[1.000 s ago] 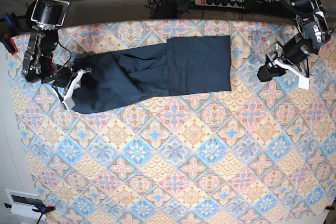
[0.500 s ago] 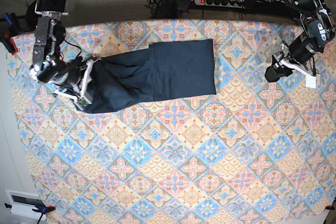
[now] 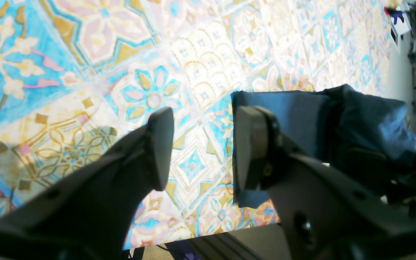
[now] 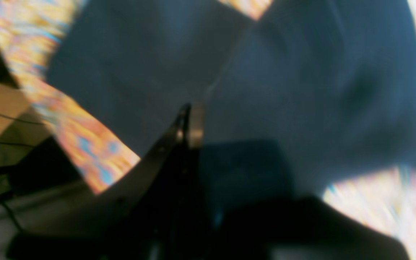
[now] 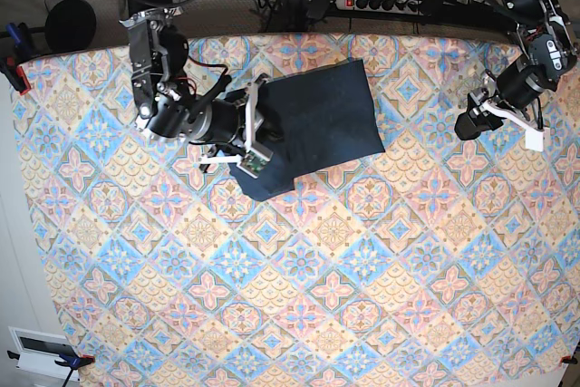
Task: Layout the t-shirt on the table in an organized manner, then fold the t-shirt properly
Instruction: 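Fold the strip's end with the right gripper over onto the stack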
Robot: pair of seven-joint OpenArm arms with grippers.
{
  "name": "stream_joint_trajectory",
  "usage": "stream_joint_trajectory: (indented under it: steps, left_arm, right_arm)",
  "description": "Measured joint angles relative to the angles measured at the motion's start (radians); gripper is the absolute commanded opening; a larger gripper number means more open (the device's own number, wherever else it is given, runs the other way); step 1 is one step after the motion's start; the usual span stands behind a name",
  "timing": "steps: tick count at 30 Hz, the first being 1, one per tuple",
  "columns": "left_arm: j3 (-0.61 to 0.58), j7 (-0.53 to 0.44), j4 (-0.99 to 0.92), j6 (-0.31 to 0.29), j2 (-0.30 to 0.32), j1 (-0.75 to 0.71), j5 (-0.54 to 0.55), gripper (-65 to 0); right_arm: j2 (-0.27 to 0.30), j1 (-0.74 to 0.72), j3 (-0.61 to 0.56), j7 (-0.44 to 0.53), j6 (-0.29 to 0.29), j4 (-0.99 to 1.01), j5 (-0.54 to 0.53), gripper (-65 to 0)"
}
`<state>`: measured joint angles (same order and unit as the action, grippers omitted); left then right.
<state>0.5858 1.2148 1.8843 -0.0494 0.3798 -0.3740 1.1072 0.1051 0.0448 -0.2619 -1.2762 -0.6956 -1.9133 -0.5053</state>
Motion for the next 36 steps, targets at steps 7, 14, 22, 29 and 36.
stream_joint_trajectory:
  steps: [7, 14, 22, 29, 36]
  left_arm:
    - [0.000, 0.000, 0.000, 0.000, -0.001, 0.000, 0.000, -37.4]
    - [-0.001, 0.000, 0.000, 0.000, 0.000, 0.000, 0.000, -37.4]
    - [-0.001, 0.000, 0.000, 0.001, 0.000, 0.003, 0.000, -37.4]
    - [-0.001, -0.001, 0.000, 0.000, 0.000, 0.005, 0.000, -37.4]
    - [-0.001, -0.006, 0.000, 0.000, 0.000, 0.006, 0.001, -37.4]
  right_arm:
    - [-0.041, -0.051, -0.076, -0.006, 0.001, 0.003, 0.007, -65.0]
    - [-0.119, -0.130, -0.148, 0.060, 0.000, 0.027, -0.003, -64.8]
    - [-0.105, -0.175, -0.356, 0.098, -0.002, 0.185, 0.137, -46.6]
    - [-0.032, -0.187, -0.522, 0.122, 0.000, 0.174, 0.187, -41.8]
    - [-0.041, -0.194, -0.486, 0.140, -0.003, 0.045, 0.175, -41.8]
